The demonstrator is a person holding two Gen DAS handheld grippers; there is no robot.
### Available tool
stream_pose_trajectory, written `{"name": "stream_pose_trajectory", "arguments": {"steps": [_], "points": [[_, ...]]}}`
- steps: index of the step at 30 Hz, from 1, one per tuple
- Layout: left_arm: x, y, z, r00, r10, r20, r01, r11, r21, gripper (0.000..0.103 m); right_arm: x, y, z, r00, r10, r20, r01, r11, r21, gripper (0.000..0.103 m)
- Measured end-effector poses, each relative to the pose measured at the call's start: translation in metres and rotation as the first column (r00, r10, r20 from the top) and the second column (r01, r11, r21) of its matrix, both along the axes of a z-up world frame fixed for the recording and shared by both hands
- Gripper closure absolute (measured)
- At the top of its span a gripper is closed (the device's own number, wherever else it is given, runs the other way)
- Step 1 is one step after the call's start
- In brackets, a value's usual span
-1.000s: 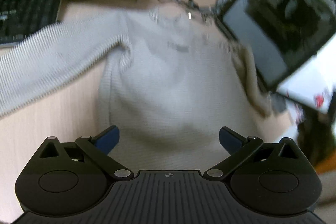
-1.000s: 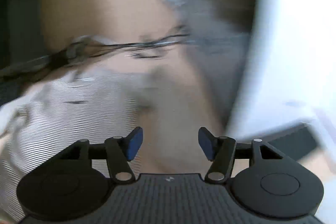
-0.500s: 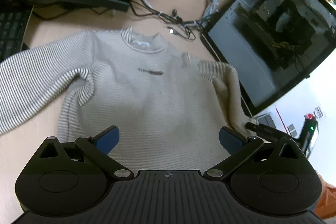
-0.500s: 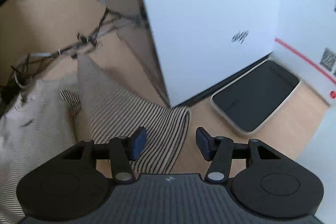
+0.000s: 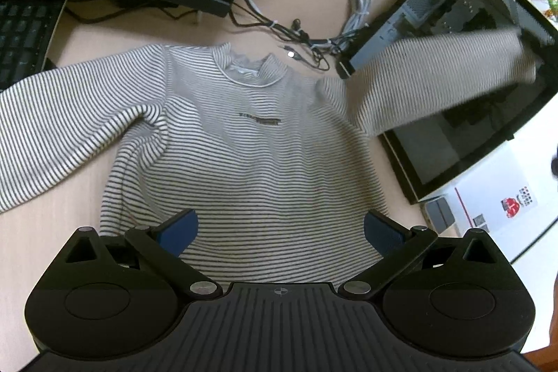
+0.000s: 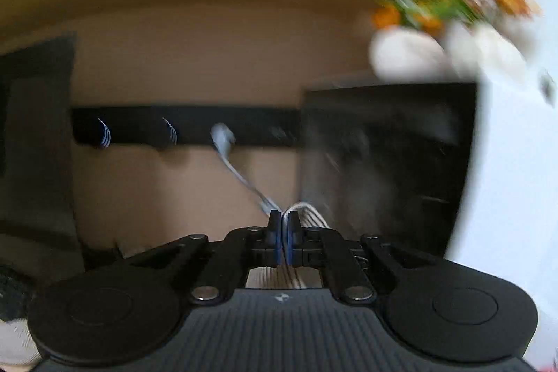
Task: Fold clothes
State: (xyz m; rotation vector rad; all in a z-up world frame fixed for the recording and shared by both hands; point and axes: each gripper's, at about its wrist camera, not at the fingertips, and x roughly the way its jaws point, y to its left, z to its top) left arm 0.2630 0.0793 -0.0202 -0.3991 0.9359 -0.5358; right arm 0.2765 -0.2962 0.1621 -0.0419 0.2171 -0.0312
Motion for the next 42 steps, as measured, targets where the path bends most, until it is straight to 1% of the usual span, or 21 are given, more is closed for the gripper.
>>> {"name": "stream_pose_trajectory", "arguments": {"steps": [2,6,9,13,15,16,20,23,26,28,29,30,32,34,35,37,38,39,40,41,42], "points": [[-0.002,0.005,-0.001,1.0,0.011,-0.001,-0.011,1.0,-0.01,0.0,0.01,0.016,0.006,0.999,0.048,-0.005,-0.048,0.999,-0.007,0.1],[-0.008,0.021,-0.005,0.998,0.057,-0.011,-0.057,0.998,-0.025,0.0,0.037,0.065,-0.013,0.984,0.161,-0.075,-0.162,0.987,-0.011,0.1],[-0.014,0.031,-0.007,0.996,0.089,-0.019,-0.089,0.995,-0.032,0.0,0.056,0.105,-0.031,0.962,0.241,-0.128,-0.244,0.97,-0.012,0.1],[-0.02,0.043,-0.011,0.992,0.122,-0.035,-0.123,0.992,-0.032,0.0,0.072,0.16,-0.052,0.927,0.334,-0.171,-0.343,0.939,-0.024,0.099],[-0.022,0.047,-0.013,0.99,0.135,-0.045,-0.137,0.99,-0.026,0.0,0.079,0.184,-0.059,0.908,0.381,-0.173,-0.39,0.921,-0.016,0.096],[-0.022,0.048,-0.014,0.989,0.14,-0.049,-0.141,0.99,-0.024,0.0,0.081,0.19,-0.06,0.901,0.399,-0.172,-0.406,0.914,-0.01,0.09],[-0.019,0.048,-0.017,0.986,0.152,-0.064,-0.154,0.988,-0.02,0.0,0.079,0.188,-0.059,0.89,0.432,-0.143,-0.438,0.899,-0.008,0.068],[-0.012,0.044,-0.018,0.986,0.153,-0.064,-0.154,0.988,-0.015,0.0,0.08,0.163,-0.069,0.896,0.412,-0.165,-0.417,0.909,0.006,0.067],[-0.012,0.049,-0.014,0.98,0.199,-0.017,-0.199,0.98,-0.004,0.0,0.084,0.129,-0.09,0.896,0.364,-0.254,-0.366,0.93,0.041,0.064],[-0.015,0.064,-0.009,0.957,0.288,0.045,-0.289,0.957,0.027,0.0,0.073,0.11,-0.116,0.883,0.339,-0.325,-0.341,0.939,0.053,0.061],[-0.017,0.076,-0.006,0.935,0.347,0.069,-0.35,0.936,0.047,0.0,0.065,0.101,-0.128,0.874,0.329,-0.359,-0.33,0.942,0.058,0.059],[-0.022,0.09,-0.005,0.909,0.408,0.086,-0.414,0.908,0.067,0.0,0.056,0.093,-0.141,0.863,0.321,-0.39,-0.322,0.944,0.067,0.058],[-0.031,0.118,-0.003,0.844,0.524,0.116,-0.535,0.839,0.104,0.0,0.04,0.081,-0.159,0.84,0.326,-0.433,-0.309,0.945,0.11,0.054],[-0.042,0.143,-0.006,0.783,0.615,0.093,-0.622,0.772,0.129,0.0,0.023,0.069,-0.168,0.817,0.352,-0.456,-0.288,0.935,0.206,0.052],[-0.046,0.151,-0.008,0.763,0.642,0.081,-0.646,0.749,0.149,0.0,0.012,0.063,-0.17,0.807,0.373,-0.458,-0.278,0.924,0.262,0.049],[-0.054,0.166,-0.012,0.722,0.689,0.061,-0.686,0.702,0.19,0.0,0.005,0.059,-0.171,0.782,0.433,-0.449,-0.266,0.883,0.387,0.046],[-0.055,0.168,-0.014,0.714,0.698,0.063,-0.692,0.689,0.215,0.0,0.006,0.062,-0.174,0.767,0.468,-0.439,-0.273,0.857,0.438,0.046],[-0.055,0.17,-0.017,0.709,0.702,0.065,-0.694,0.677,0.246,0.0,0.009,0.067,-0.175,0.754,0.499,-0.427,-0.293,0.837,0.462,0.045],[-0.053,0.169,-0.02,0.705,0.706,0.062,-0.693,0.668,0.273,0.004,0.008,0.073,-0.175,0.741,0.528,-0.415,-0.322,0.822,0.469,0.044],[-0.05,0.168,-0.022,0.702,0.709,0.057,-0.691,0.66,0.296,0.012,0.005,0.08,-0.174,0.727,0.556,-0.402,-0.356,0.807,0.471,0.041],[-0.047,0.165,-0.025,0.703,0.71,0.046,-0.686,0.659,0.307,0.017,0.001,0.087,-0.173,0.714,0.582,-0.389,-0.397,0.794,0.46,0.04]]}}
